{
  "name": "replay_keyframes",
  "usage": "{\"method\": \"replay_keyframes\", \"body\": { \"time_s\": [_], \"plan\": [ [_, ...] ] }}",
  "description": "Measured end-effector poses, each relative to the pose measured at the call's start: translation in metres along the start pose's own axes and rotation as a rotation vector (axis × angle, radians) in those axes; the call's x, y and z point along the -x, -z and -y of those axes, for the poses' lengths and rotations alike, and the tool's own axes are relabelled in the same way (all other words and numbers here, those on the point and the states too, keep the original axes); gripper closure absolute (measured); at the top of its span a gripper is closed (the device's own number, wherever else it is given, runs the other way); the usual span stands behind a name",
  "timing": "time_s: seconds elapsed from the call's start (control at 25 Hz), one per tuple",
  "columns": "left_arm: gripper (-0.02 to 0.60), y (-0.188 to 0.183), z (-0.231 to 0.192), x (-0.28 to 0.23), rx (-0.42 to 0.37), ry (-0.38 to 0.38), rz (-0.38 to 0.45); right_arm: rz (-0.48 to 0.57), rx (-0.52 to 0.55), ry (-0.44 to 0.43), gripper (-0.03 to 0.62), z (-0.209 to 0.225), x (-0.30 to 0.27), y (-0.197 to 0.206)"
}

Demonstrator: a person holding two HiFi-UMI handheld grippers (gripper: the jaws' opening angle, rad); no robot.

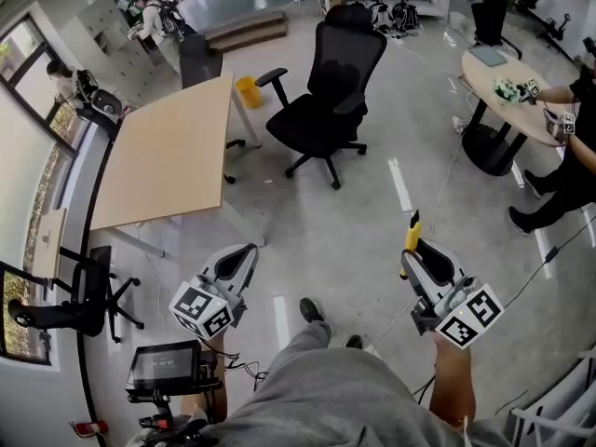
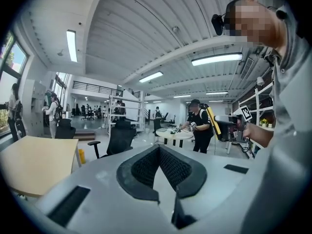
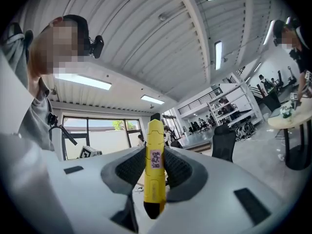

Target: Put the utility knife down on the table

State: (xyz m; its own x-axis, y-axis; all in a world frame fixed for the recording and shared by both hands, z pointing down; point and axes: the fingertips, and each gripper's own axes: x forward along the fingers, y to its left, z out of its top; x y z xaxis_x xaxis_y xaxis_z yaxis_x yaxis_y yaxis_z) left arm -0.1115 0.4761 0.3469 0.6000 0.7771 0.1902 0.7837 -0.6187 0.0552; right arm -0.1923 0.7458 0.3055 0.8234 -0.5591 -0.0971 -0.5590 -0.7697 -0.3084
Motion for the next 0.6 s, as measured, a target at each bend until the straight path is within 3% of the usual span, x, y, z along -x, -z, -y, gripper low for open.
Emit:
{"method": "replay_keyframes", "body": {
  "time_s": [0.28, 0.6],
  "plan": [
    [0.577, 0.000, -0.072, -0.030, 0.038, -0.026, 0.029, -0.043, 0.010, -0.012, 0.477, 0.028, -0.074, -0.002],
    [0.577, -0.025, -0.197, -0.055, 0.048, -0.031, 0.114, -0.033, 0.059, -0.012, 0.477, 0.038, -0.199, -0.025]
  ]
}}
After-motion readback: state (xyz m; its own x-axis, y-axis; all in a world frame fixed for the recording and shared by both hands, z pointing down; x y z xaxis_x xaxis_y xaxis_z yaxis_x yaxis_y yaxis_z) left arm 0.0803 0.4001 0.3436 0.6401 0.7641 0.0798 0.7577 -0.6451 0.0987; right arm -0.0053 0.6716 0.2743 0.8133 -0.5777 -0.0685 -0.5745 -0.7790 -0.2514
